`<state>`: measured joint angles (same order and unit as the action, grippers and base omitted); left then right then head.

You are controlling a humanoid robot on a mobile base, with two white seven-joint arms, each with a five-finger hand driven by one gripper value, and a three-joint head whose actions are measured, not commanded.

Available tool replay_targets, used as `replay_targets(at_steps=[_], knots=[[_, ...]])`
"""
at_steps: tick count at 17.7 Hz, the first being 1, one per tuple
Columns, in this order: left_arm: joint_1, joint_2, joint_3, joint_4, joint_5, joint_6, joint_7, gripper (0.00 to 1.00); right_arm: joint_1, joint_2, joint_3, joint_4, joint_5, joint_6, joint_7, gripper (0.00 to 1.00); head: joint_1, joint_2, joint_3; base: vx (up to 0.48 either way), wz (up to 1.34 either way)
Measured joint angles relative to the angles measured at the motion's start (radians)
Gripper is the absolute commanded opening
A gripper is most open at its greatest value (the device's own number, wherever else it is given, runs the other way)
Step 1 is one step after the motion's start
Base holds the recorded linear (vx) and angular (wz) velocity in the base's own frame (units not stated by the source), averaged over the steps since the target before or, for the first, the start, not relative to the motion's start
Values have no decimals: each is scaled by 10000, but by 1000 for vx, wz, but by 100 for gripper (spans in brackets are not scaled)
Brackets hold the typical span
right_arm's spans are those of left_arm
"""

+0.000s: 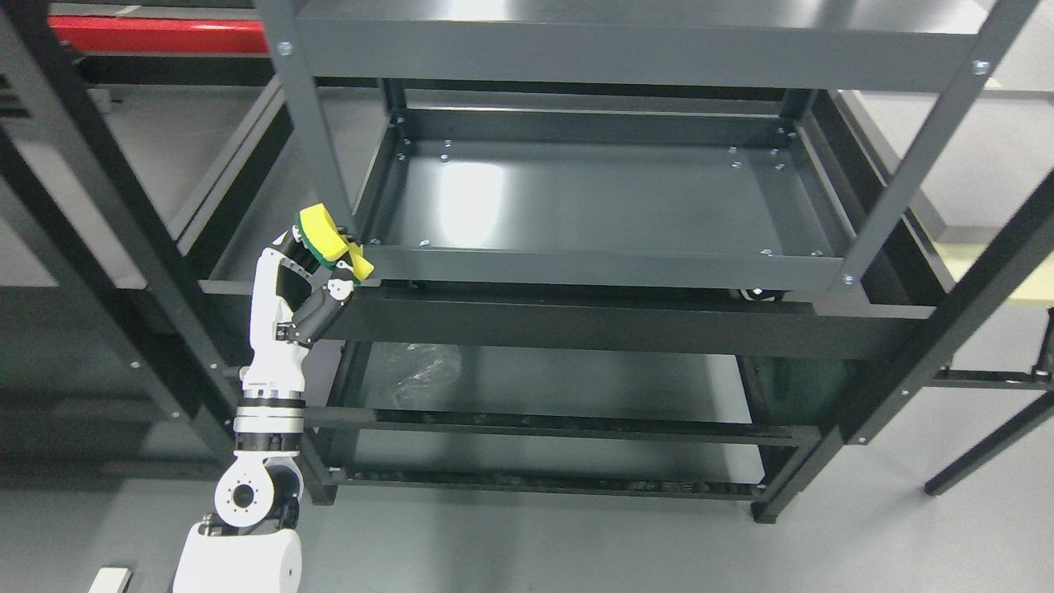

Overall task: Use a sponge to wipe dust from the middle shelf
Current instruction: 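Hold the sponge raised in the left hand while turning toward the shelf, then extend the left hand and press the sponge onto the middle shelf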

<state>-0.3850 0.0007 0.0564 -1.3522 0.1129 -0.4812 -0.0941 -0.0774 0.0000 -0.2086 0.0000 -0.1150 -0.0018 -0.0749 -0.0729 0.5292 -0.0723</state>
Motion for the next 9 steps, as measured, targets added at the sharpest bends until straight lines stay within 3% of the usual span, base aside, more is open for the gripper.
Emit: replay_targets(at_steps=[4,9], knots=[[-130,-2,-675,-491,-353,7,-1040,1,0,0,0,0,0,0,26,100,0,0,0,51,-175],[-1243,-4,-2211,-958,-2297,48,-2122,1,8,0,0,0,0,0,31,100,0,-1,0,52,-79]])
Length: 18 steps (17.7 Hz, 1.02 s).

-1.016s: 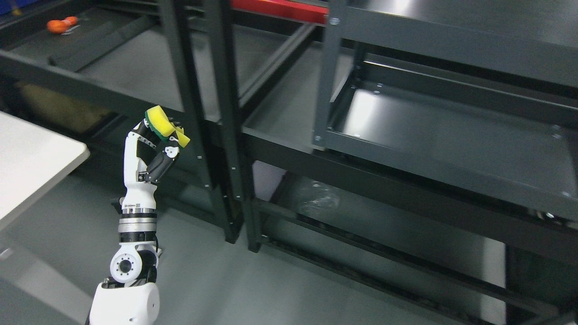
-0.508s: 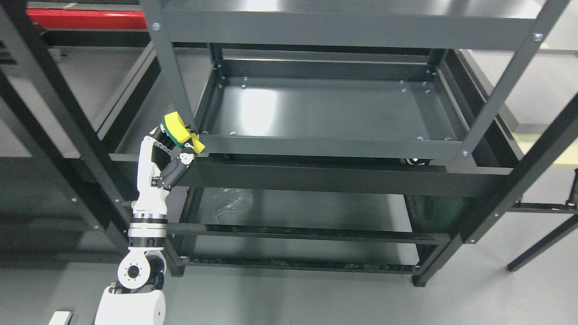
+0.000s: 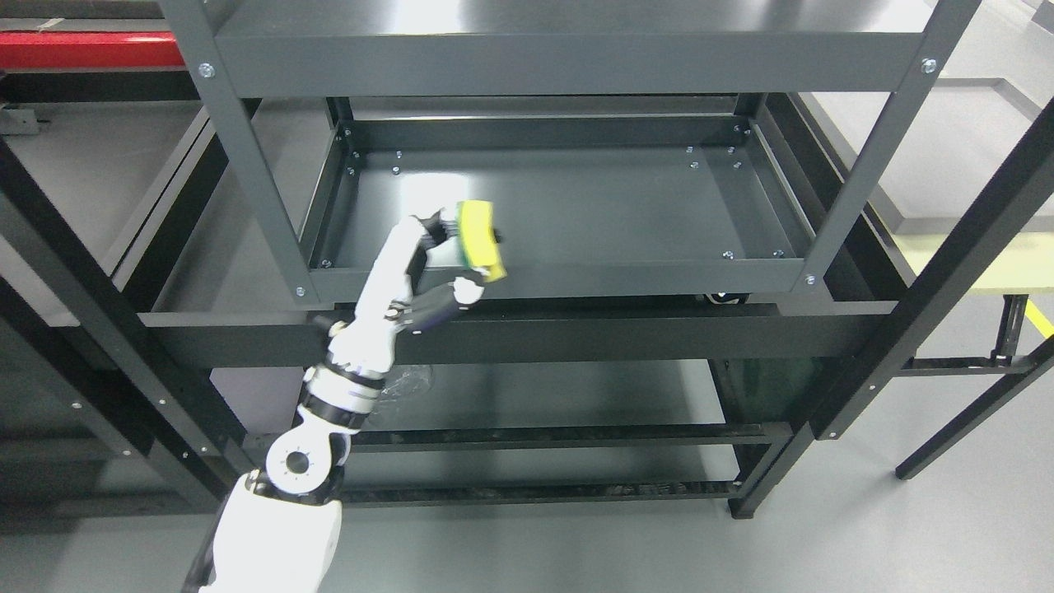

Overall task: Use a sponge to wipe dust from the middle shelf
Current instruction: 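Extend the left hand and press the sponge onto the middle shelf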

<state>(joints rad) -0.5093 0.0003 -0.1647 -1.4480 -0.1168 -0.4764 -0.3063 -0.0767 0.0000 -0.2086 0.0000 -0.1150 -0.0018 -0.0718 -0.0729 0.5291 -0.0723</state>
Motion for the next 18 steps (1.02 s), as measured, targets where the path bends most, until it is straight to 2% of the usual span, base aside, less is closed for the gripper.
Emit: replay_targets(at_steps=[4,9,10,14,18], knots=[[-1788,-1,-1599,-196,-1527,-73,-488,2,-2,0,0,0,0,0,0,100,0,0,0,66,-60],[-4496,-2,-3506,-331,-2305,-210,-817,2,-3,0,0,0,0,0,1,100,0,0,0,89,30],[-5392,-2,-3905,-354,-2445,-266,-915,2,-4,0,0,0,0,0,1,100,0,0,0,77,97],[-7633,-3,-4572,-174,-3276,-496,-1727,2,-7,0,0,0,0,0,4,100,0,0,0,42,119],[-8814,-3,-4889,383,-4883,-1169,-2072,2,-2,0,0,0,0,0,5,100,0,0,0,-1,15]])
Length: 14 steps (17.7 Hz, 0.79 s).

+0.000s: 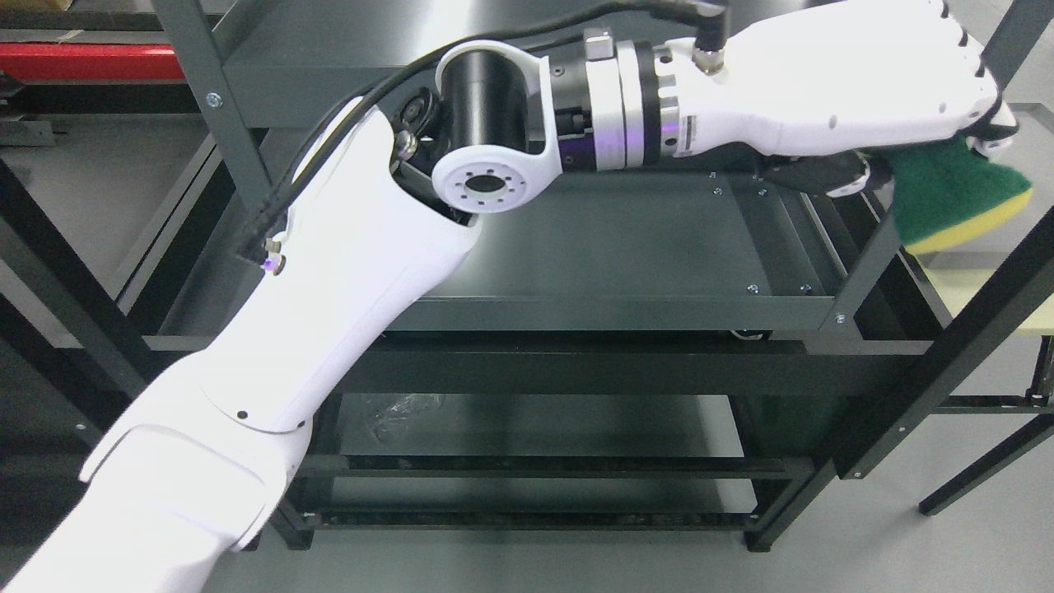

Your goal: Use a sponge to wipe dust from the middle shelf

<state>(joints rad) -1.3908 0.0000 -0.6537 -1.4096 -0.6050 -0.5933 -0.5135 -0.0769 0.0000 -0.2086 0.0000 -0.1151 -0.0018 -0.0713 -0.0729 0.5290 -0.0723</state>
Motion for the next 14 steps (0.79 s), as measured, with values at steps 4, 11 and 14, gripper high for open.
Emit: replay_targets(at_steps=[4,11,14], knots=[[-552,0,132,617,-2105,-1346,-199,2,1,0,0,0,0,0,1,100,0,0,0,-21,20],[-616,44,592,1220,-3538,-1897,-300,2,2,0,0,0,0,0,1,100,0,0,0,-38,96],[-483,266,905,1364,-3746,-1917,-324,2,3,0,0,0,0,0,39,100,0,0,0,-32,116]])
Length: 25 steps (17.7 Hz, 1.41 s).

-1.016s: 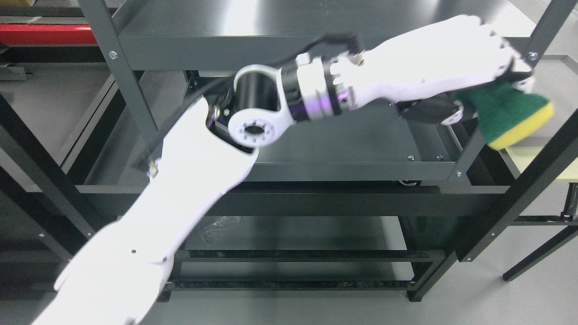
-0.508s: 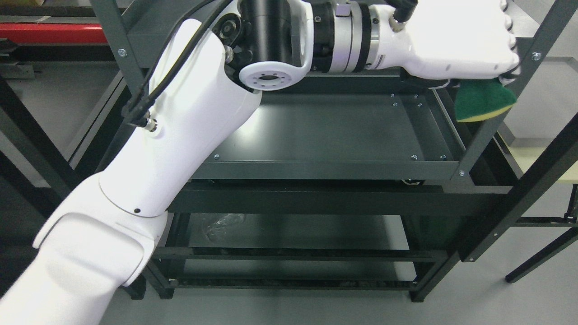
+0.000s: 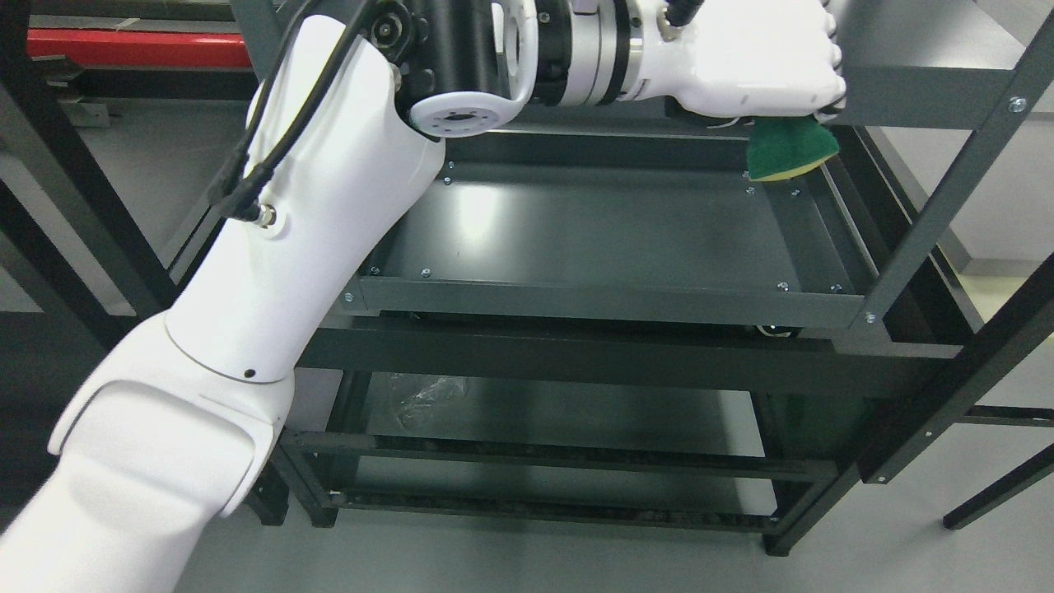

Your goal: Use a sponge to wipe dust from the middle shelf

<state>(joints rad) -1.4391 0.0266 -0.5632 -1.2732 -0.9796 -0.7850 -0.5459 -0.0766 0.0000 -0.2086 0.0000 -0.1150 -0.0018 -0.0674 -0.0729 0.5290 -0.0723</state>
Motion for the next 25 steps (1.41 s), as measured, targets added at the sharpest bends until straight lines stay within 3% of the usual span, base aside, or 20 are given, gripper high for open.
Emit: replay_targets(at_steps=[7,19,25], knots=[[302,1078,996,191,236,-4,-9,2,-1,0,0,0,0,0,-27,100,0,0,0,-9,54],[1271,4091,2310,206,2112,-6,-11,3,-2,0,0,0,0,0,-44,100,0,0,0,0,0],[1478,4779,2740,215,2190,-6,-11,2,-2,0,0,0,0,0,-50,100,0,0,0,0,0]])
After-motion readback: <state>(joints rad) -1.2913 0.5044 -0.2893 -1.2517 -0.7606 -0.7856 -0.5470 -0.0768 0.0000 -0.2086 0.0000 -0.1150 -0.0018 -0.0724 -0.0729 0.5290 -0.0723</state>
